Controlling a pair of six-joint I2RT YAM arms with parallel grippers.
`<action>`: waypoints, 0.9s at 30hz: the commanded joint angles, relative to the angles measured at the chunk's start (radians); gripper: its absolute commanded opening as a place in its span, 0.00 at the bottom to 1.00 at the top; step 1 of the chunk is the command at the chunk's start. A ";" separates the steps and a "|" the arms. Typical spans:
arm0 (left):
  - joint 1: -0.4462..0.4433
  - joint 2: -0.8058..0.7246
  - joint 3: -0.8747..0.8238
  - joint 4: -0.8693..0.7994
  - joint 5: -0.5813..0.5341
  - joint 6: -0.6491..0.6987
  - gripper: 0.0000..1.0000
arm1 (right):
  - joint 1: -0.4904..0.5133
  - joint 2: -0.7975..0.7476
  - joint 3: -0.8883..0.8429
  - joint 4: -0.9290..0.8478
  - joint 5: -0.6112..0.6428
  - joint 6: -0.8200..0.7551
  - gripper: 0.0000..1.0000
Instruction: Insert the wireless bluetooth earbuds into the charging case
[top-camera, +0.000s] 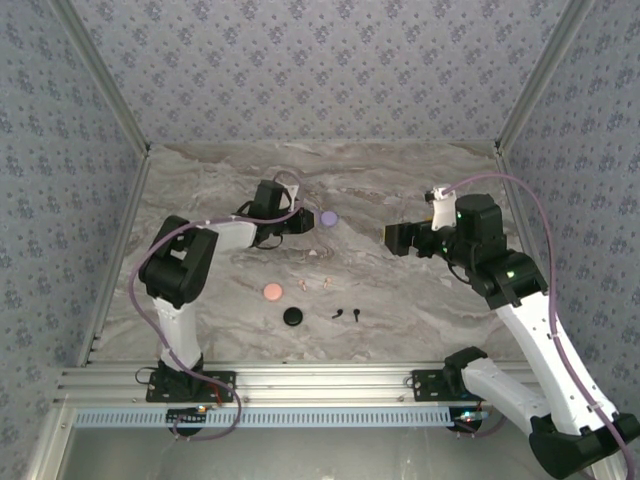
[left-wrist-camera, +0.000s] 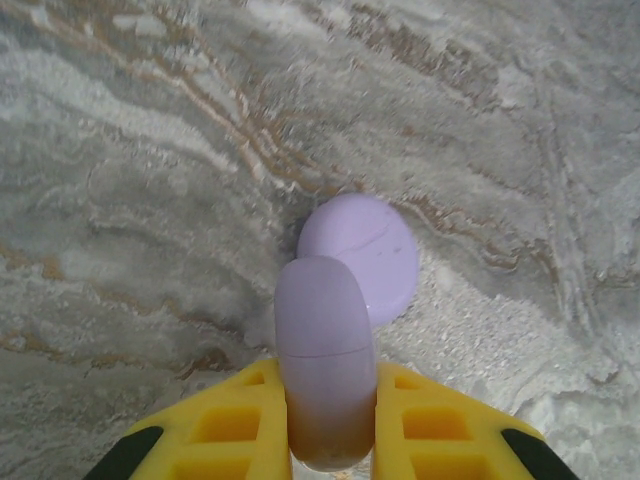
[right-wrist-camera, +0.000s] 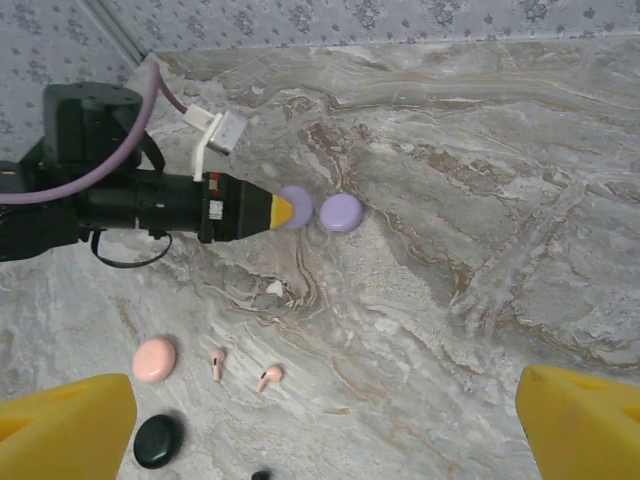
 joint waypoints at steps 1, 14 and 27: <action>0.009 0.025 0.041 0.000 0.003 -0.017 0.04 | -0.024 -0.039 -0.018 0.040 -0.076 0.015 1.00; 0.042 0.084 0.035 0.019 -0.020 -0.009 0.38 | -0.156 -0.103 -0.152 0.249 -0.241 0.199 1.00; 0.063 -0.023 -0.011 0.013 -0.049 0.029 0.56 | -0.164 -0.070 -0.200 0.235 -0.187 0.168 1.00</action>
